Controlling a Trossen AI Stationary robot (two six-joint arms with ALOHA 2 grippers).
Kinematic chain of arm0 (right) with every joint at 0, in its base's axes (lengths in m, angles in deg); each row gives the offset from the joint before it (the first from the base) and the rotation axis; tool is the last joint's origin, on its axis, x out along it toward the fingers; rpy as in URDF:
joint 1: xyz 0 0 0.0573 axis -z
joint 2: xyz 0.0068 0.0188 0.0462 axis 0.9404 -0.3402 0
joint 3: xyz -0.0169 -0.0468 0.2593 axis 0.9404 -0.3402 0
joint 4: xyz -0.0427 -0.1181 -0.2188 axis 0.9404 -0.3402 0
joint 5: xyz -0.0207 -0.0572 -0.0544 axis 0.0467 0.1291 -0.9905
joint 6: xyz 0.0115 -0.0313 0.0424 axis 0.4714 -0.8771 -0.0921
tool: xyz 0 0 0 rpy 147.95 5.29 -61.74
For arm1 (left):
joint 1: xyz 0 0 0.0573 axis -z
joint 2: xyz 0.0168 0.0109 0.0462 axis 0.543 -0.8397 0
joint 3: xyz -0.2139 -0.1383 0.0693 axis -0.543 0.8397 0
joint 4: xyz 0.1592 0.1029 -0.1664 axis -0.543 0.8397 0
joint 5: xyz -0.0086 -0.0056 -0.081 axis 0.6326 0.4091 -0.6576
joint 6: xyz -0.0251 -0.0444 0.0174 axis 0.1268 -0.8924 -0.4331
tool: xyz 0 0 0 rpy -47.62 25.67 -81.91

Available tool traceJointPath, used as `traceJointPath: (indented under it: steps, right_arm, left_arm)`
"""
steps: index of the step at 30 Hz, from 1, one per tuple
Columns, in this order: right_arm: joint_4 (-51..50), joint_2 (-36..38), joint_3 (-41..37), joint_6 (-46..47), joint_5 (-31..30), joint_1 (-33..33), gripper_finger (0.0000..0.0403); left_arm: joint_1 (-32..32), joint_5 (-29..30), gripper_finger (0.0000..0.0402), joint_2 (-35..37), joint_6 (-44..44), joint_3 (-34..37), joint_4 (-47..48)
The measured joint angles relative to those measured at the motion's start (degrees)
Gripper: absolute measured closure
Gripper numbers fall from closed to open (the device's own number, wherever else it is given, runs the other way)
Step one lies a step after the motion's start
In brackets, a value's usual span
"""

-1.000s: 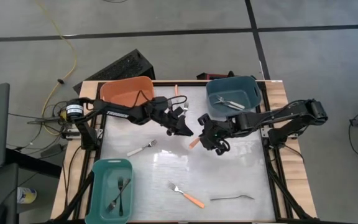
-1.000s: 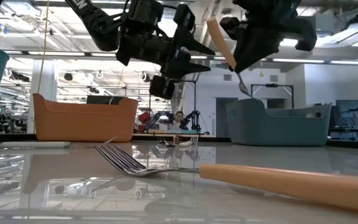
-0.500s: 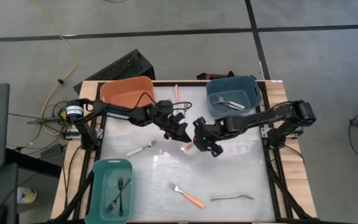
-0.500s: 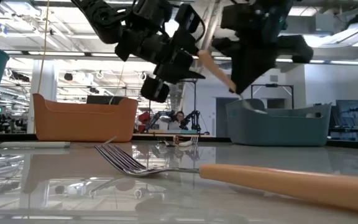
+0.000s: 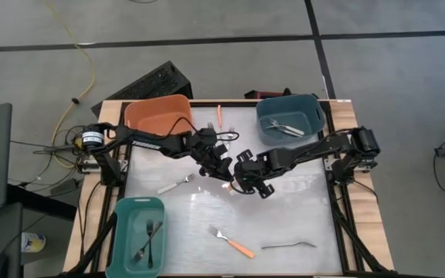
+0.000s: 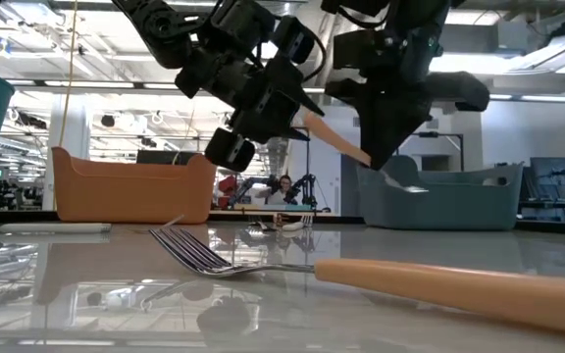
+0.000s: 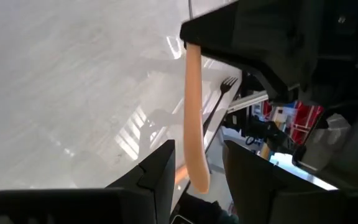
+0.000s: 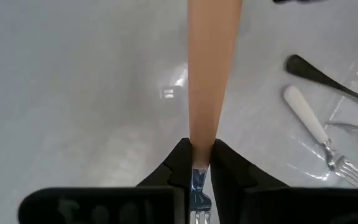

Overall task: Sort silverware by color (type)
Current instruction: Put the orange fork into the orange bin

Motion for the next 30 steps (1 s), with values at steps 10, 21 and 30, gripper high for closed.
traceJointPath:
  steps: [10,21,30]
  right_arm:
    - [1.4,0.0,0.0,-0.7,-4.6,0.0,0.034]
    - [3.3,0.0,-0.1,5.9,-5.9,0.0,0.034]
    - [3.3,0.0,-0.1,8.6,-5.9,0.0,0.034]
  left_arm:
    - [0.4,-5.0,0.0283,0.0,2.3,0.0,2.8]
    - [0.5,-4.3,0.0283,0.0,4.1,0.0,2.7]
    - [0.5,-3.9,0.0283,0.0,4.9,0.0,2.6]
